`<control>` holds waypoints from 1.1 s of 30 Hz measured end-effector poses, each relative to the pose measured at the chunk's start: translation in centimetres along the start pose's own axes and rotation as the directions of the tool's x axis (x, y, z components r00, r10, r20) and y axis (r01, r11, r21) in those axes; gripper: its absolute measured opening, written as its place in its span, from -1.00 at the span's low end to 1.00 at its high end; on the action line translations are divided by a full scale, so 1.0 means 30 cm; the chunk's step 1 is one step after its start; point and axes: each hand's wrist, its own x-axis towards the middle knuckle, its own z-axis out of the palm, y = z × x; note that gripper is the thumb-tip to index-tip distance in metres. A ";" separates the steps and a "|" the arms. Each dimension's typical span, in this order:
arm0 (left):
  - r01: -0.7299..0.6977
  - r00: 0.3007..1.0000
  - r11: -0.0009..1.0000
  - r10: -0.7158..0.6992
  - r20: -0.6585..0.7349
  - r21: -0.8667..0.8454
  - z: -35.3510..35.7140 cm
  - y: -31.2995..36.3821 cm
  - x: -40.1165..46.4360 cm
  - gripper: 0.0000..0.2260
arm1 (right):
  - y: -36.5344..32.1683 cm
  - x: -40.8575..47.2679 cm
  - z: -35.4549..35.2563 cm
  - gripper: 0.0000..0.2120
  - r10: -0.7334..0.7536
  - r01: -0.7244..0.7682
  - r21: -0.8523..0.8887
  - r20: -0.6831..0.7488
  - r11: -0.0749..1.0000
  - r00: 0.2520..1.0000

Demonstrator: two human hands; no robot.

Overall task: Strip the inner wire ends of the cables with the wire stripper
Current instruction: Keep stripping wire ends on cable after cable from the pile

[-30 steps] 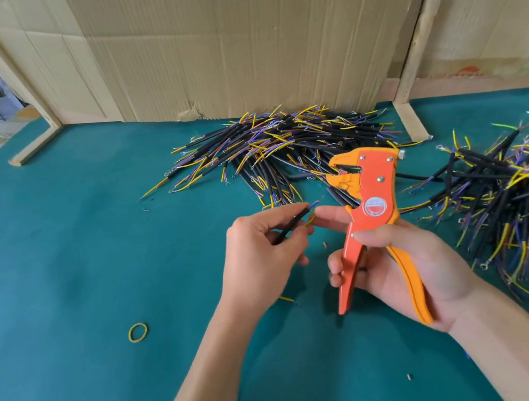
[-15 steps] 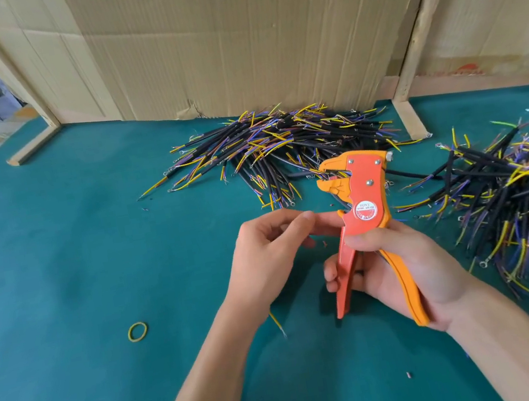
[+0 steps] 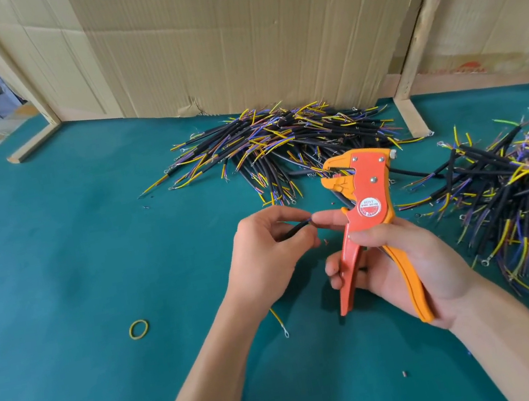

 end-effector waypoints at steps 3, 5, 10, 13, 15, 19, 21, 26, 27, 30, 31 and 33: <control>-0.001 1.000 0.997 0.003 0.020 -0.073 0.004 0.001 -0.003 -0.85 | -0.006 0.001 0.001 -0.53 0.005 -0.005 -0.006 -0.006 1.000 1.000; -0.011 1.000 0.995 0.013 0.018 -0.103 0.006 0.003 -0.003 -0.86 | -0.011 0.000 0.002 -0.53 0.015 -0.015 -0.006 -0.006 1.000 1.000; -0.029 0.999 0.996 0.031 0.023 -0.084 0.008 -0.003 0.002 -0.90 | -0.011 0.000 0.002 -0.53 0.017 -0.017 0.005 0.000 1.000 1.000; -0.050 0.998 0.995 0.052 0.025 -0.086 0.010 -0.007 0.000 -0.86 | -0.010 0.001 0.001 -0.53 0.011 -0.011 0.008 0.008 1.000 1.000; -0.058 0.998 0.992 0.062 0.029 -0.113 0.010 -0.010 0.000 -0.85 | -0.009 0.000 -0.001 -0.53 0.005 -0.005 0.012 0.011 1.000 1.000; -0.036 0.999 0.994 0.033 -0.024 -0.107 0.015 -0.017 0.002 -0.86 | -0.010 0.000 0.000 -0.51 0.001 -0.001 0.016 0.012 1.000 1.000; -0.048 0.997 0.997 0.044 -0.067 -0.064 0.018 -0.023 0.004 -0.88 | -0.010 0.000 0.002 -0.48 0.004 -0.004 0.015 0.009 1.000 1.000; -0.105 0.986 0.995 0.103 -0.131 -0.003 0.013 -0.037 0.012 -0.94 | -0.011 -0.003 0.001 -0.50 0.008 -0.008 0.027 0.005 1.000 1.000; -0.104 0.986 0.995 0.103 -0.131 -0.002 0.011 -0.039 0.013 -0.93 | -0.011 -0.004 0.002 -0.50 0.008 -0.008 0.027 0.004 1.000 1.000; -0.099 0.988 0.995 0.094 -0.123 -0.033 0.008 -0.044 0.017 -0.91 | -0.013 -0.006 0.004 -0.49 0.005 -0.005 0.022 0.002 1.000 1.000; -0.096 0.989 0.994 0.091 -0.119 -0.042 0.007 -0.044 0.017 -0.90 | -0.015 -0.006 0.004 -0.48 0.004 -0.004 0.016 0.005 1.000 1.000; -0.080 0.992 0.994 0.073 -0.101 -0.070 0.004 -0.043 0.018 -0.89 | -0.017 -0.007 0.003 -0.44 0.004 -0.004 0.007 0.012 1.000 1.000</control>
